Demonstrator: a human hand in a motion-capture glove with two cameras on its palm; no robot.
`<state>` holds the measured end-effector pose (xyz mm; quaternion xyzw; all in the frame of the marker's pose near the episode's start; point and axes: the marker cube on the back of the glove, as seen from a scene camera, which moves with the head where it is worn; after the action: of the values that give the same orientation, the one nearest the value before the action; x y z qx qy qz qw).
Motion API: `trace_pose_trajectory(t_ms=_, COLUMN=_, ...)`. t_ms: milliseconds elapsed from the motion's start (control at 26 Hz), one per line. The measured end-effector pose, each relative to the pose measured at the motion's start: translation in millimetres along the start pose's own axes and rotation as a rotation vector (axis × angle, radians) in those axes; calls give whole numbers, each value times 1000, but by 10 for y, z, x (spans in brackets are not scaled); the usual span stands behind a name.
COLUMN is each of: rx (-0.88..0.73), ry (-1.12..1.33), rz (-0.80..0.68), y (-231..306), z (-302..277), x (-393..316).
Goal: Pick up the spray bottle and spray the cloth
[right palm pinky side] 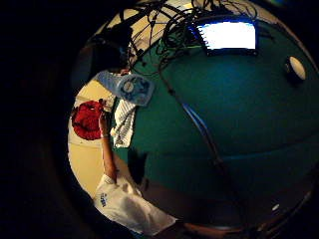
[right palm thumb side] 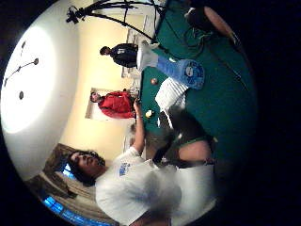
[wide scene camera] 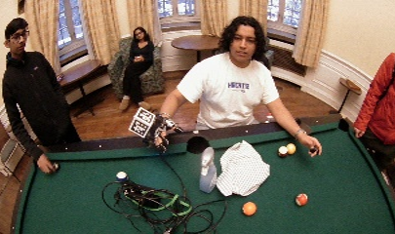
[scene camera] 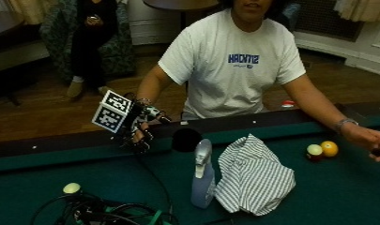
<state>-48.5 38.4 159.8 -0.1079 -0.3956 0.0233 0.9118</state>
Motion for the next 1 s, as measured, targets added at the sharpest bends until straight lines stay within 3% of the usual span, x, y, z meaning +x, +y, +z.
trace_pose_trajectory(t_ms=539, rx=29, ry=-147, rz=-24, y=-444, z=440, x=-161)
trace_pose_trajectory(t_ms=1000, rx=149, ry=-207, rz=-18, y=-739, z=717, x=-230)
